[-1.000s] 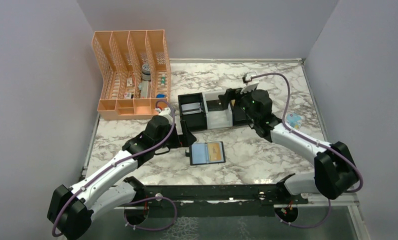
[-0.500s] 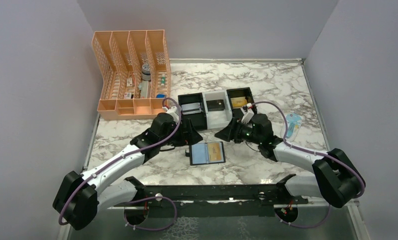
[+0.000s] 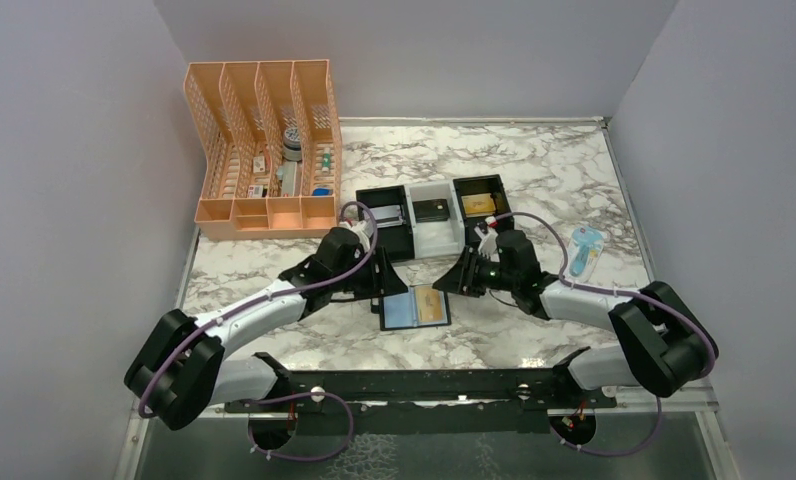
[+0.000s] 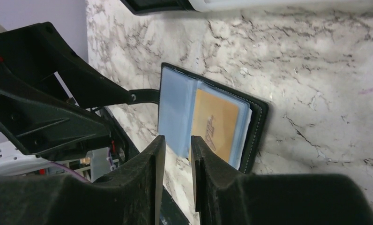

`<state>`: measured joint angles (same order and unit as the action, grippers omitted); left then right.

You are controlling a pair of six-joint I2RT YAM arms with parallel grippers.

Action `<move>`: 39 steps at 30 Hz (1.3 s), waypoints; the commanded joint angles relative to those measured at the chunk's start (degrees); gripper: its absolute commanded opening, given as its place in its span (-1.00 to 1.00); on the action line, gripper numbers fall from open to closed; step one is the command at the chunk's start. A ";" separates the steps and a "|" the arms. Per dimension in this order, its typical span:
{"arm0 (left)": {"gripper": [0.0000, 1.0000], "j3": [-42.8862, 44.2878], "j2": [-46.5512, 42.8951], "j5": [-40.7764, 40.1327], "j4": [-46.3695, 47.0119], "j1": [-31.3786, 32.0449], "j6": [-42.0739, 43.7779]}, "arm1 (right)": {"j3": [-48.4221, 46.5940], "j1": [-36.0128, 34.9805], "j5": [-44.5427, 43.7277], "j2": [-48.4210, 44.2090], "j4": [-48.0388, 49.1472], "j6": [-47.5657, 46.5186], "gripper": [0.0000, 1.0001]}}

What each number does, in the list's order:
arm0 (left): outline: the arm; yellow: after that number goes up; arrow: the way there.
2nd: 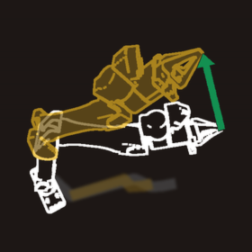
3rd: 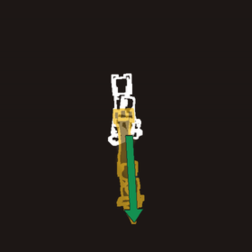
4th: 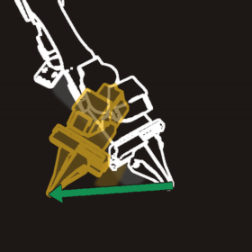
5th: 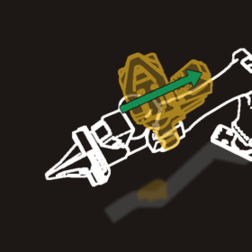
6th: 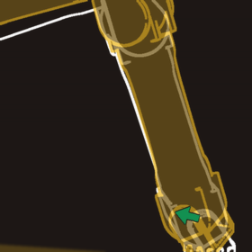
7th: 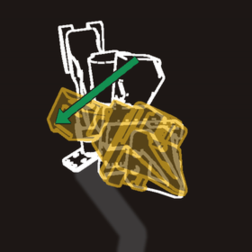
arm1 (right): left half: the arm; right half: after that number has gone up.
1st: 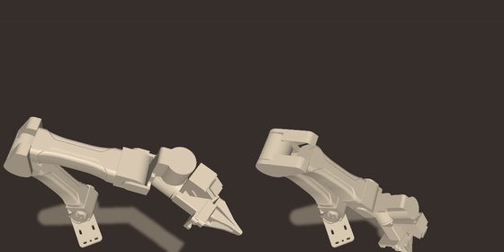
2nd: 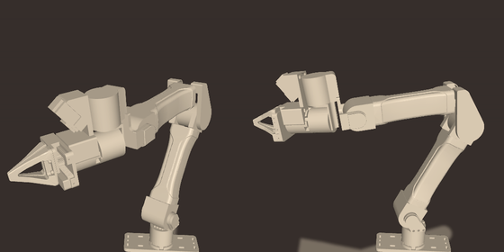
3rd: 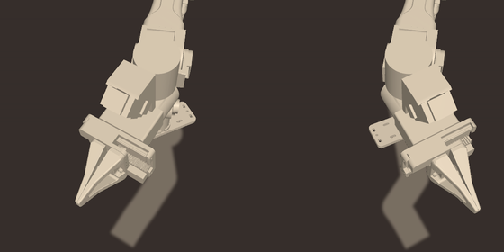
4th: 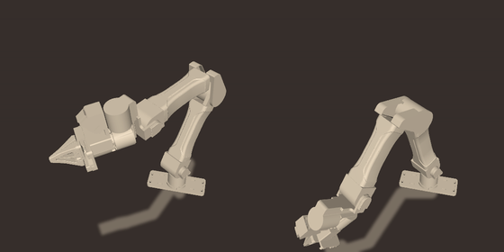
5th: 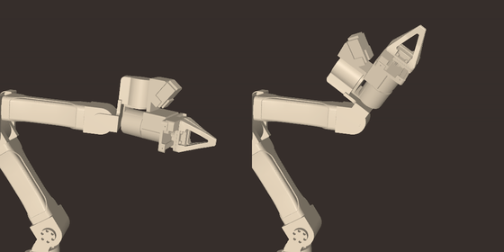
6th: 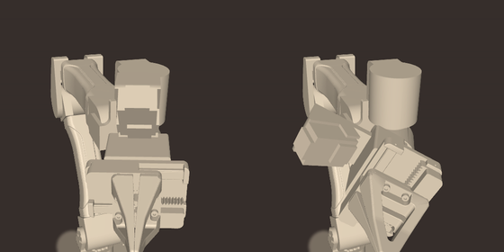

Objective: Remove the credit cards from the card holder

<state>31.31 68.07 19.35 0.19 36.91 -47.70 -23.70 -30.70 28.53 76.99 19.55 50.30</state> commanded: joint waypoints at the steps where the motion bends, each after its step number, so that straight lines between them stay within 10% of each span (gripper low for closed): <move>1: 0.08 2.02 3.66 2.19 2.23 1.45 0.34 | -0.91 -0.24 3.15 3.05 -1.92 -0.61 -0.46; 39: -0.55 -1.43 18.75 -7.43 15.38 8.00 -7.04 | 0.51 -0.24 -5.10 13.48 -6.01 0.27 -0.60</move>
<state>30.35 84.84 12.36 13.02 44.69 -54.52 -23.94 -30.68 29.12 88.01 19.25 52.18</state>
